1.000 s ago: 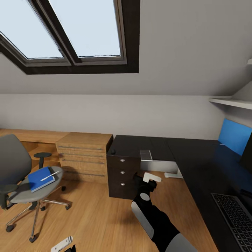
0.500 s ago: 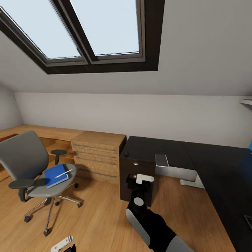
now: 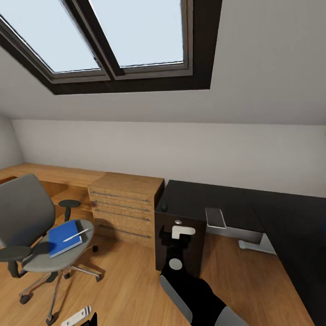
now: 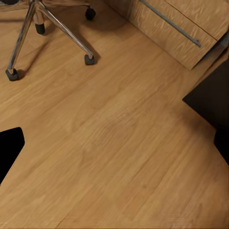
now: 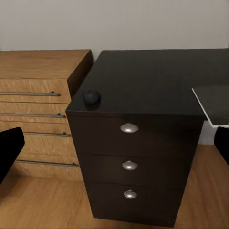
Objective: In the bedroom, organize the workspace by keeping the computer under the desk, ensuring the monitor is on the desk, placing the keyboard on the desk next to the monitor, placing the mouse on the desk next to the keyboard, moving the folder from the swivel chair onto the desk next to the mouse, stacking the notebook on top of the folder with the pen on top of the notebook, and positioning the swivel chair next to the desk.
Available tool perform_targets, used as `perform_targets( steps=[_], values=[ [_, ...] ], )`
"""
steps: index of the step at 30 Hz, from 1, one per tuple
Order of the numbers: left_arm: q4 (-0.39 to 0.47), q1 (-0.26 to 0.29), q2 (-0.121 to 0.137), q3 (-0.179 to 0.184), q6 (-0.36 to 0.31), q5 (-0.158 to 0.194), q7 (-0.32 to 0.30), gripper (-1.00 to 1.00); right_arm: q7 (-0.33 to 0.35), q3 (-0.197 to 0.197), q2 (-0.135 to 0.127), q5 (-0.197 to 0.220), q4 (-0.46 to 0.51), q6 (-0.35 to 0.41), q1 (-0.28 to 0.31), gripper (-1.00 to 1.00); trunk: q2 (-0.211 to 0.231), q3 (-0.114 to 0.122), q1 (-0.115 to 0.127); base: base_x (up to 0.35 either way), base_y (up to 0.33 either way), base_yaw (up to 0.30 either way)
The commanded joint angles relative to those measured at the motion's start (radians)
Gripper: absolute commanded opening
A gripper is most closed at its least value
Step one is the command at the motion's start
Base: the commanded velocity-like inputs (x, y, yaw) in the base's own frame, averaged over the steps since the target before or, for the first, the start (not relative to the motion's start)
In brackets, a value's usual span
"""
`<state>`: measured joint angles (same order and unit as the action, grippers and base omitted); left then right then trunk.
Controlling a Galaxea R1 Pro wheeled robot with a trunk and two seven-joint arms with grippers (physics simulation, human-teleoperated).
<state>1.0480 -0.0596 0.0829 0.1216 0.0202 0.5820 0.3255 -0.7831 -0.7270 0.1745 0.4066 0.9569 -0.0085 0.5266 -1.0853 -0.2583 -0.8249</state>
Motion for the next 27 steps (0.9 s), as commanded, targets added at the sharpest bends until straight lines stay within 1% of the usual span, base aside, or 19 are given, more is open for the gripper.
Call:
perform_targets(
  steps=[1, 4, 10, 14, 16, 18, 19, 21, 22, 23, 24, 27],
  values=[
    [0.002, 0.0, 0.001, 0.004, 0.011, 0.007, 0.007, 1.0, -0.005, -0.003, 0.0, 0.005, 0.0, -0.001, 0.001, 1.0, -0.001, -0.001, -0.001, 0.328, 0.076, 0.0],
    [0.003, 0.0, 0.001, 0.004, 0.032, 0.005, 0.007, 1.0, -0.006, -0.017, 0.0, 0.003, 0.0, -0.002, 0.001, 1.0, -0.001, -0.001, -0.001, 0.328, 0.085, 0.017],
    [0.008, -0.002, 0.001, 0.004, 0.039, 0.004, 0.007, 1.0, -0.007, -0.026, 0.0, 0.002, 0.0, -0.002, 0.001, 1.0, -0.001, -0.003, -0.001, 0.328, 0.088, 0.143],
    [0.065, -0.032, 0.002, 0.004, 0.04, 0.004, 0.007, 1.0, -0.007, -0.028, 0.0, 0.002, 0.0, -0.002, 0.001, 1.0, -0.001, -0.006, -0.001, 0.328, 0.089, 0.216],
    [0.105, -0.052, 0.003, 0.003, 0.035, 0.004, 0.007, 1.0, -0.004, -0.028, 0.0, 0.001, 0.0, -0.002, 0.001, 1.0, -0.001, -0.007, -0.001, 0.328, 0.079, 0.119],
    [0.146, -0.06, 0.008, 0.003, 0.025, 0.004, 0.009, 1.0, -0.002, -0.031, 0.0, 0.001, -0.001, -0.001, 0.001, 1.0, -0.001, -0.008, -0.001, 0.328, 0.04, 0.054],
    [0.188, -0.063, 0.013, 0.004, 0.006, 0.005, 0.011, 1.0, -0.001, -0.035, 0.0, 0.0, -0.001, -0.002, 0.001, 1.0, -0.001, -0.008, -0.001, 0.328, 0.023, 0.031],
    [0.239, -0.064, 0.015, 0.004, -0.032, 0.005, 0.013, 1.0, 0.0, -0.041, 0.0, -0.001, -0.001, -0.002, 0.001, 1.0, -0.001, -0.008, -0.001, 0.328, 0.016, 0.022],
    [0.293, -0.066, 0.017, 0.004, -0.091, 0.004, 0.015, 1.0, 0.002, -0.047, 0.0, -0.006, -0.002, -0.002, 0.001, 1.0, -0.001, -0.008, -0.001, 0.328, 0.009, 0.013],
    [0.319, -0.066, 0.018, 0.003, -0.127, 0.004, 0.016, 1.0, 0.003, -0.05, 0.0, -0.01, -0.004, -0.002, 0.001, 1.0, -0.001, -0.008, -0.001, 0.328, 0.007, 0.01],
    [0.367, -0.067, 0.019, 0.001, -0.206, 0.004, 0.018, 1.0, 0.007, -0.053, 0.0, -0.021, -0.013, -0.001, 0.002, 1.0, -0.001, -0.008, -0.001, 0.328, 0.005, 0.006],
    [0.429, -0.067, 0.019, 0.0, -0.316, 0.004, 0.024, 1.0, 0.023, -0.054, 0.0, -0.037, -0.046, -0.001, 0.004, 1.0, -0.001, -0.008, -0.001, 0.328, 0.003, 0.004]
  ],
)
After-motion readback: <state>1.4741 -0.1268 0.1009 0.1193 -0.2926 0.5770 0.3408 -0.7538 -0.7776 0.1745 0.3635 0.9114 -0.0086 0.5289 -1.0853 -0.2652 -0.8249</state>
